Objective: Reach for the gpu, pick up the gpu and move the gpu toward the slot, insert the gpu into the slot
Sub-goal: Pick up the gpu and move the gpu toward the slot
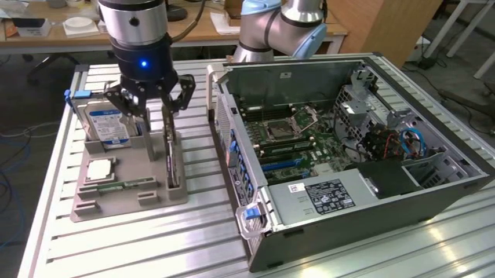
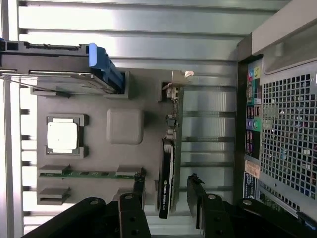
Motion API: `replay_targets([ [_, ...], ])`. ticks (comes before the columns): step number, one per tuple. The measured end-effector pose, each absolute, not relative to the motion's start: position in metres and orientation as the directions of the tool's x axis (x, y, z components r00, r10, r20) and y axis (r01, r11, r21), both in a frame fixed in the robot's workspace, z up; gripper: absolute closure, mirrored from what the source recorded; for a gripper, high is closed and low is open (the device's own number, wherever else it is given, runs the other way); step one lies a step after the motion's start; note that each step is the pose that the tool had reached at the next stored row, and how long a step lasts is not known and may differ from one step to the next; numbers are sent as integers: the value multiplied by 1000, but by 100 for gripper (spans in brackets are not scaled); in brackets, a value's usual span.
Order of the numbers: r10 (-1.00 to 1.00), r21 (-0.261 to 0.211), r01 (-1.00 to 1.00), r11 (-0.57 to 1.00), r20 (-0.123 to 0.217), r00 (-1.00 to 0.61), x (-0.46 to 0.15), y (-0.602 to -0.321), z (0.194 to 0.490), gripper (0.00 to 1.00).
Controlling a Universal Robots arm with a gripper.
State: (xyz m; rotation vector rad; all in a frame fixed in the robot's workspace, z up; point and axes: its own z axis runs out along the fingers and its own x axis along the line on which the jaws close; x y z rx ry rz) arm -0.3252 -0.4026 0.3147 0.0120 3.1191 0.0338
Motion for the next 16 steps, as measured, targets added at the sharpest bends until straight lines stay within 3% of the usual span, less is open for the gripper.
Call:
replay_targets([
  [16, 47, 22, 47, 999, -22, -999, -323, -403, 291, 53],
])
